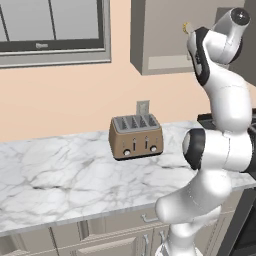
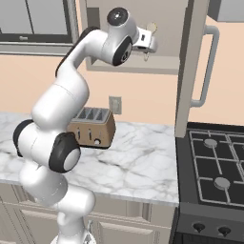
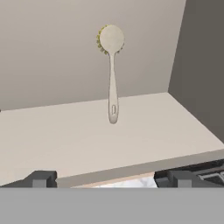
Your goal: Pick up the sponge and dish brush from the sink, and place them back in the cabinet, and close the cabinet door.
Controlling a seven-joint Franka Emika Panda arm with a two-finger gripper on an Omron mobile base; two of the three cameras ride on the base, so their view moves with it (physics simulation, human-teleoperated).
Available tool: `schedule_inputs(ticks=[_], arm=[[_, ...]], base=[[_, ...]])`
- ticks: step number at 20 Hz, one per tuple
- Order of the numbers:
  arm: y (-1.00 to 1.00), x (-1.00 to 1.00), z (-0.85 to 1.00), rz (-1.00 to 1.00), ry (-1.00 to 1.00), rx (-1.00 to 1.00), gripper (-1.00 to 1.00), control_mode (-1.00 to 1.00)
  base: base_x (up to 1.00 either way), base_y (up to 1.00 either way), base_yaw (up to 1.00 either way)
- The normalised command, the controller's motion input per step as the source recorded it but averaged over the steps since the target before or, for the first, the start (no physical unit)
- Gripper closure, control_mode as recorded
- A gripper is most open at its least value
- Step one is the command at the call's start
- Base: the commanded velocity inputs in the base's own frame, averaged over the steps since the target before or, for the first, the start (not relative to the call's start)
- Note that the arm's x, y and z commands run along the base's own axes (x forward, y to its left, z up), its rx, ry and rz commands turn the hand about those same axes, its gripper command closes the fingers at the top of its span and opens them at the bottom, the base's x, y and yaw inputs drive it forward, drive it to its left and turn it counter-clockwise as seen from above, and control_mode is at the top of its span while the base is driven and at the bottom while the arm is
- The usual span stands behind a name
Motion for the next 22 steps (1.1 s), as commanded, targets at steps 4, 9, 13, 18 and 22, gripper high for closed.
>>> schedule_inputs(ticks=[4, 9, 13, 18, 22], arm=[[0.03, -0.52, 0.0, 0.0, 0.0, 0.0, -1.0, -1.0], [0.03, -0.57, 0.01, 0.0, 0.0, 0.0, -1.0, -1.0], [0.23, -0.53, 0.0, 0.0, 0.0, -0.02, -1.0, -1.0], [0.31, -0.56, 0.0, 0.0, 0.0, -0.03, -1.0, -1.0], [0.23, -0.55, 0.0, 0.0, 0.0, -0.01, -1.0, -1.0]], base=[[0.0, 0.0, 0.0], [0.0, 0.0, 0.0], [0.0, 0.0, 0.0], [0.0, 0.0, 0.0], [0.0, 0.0, 0.0]])
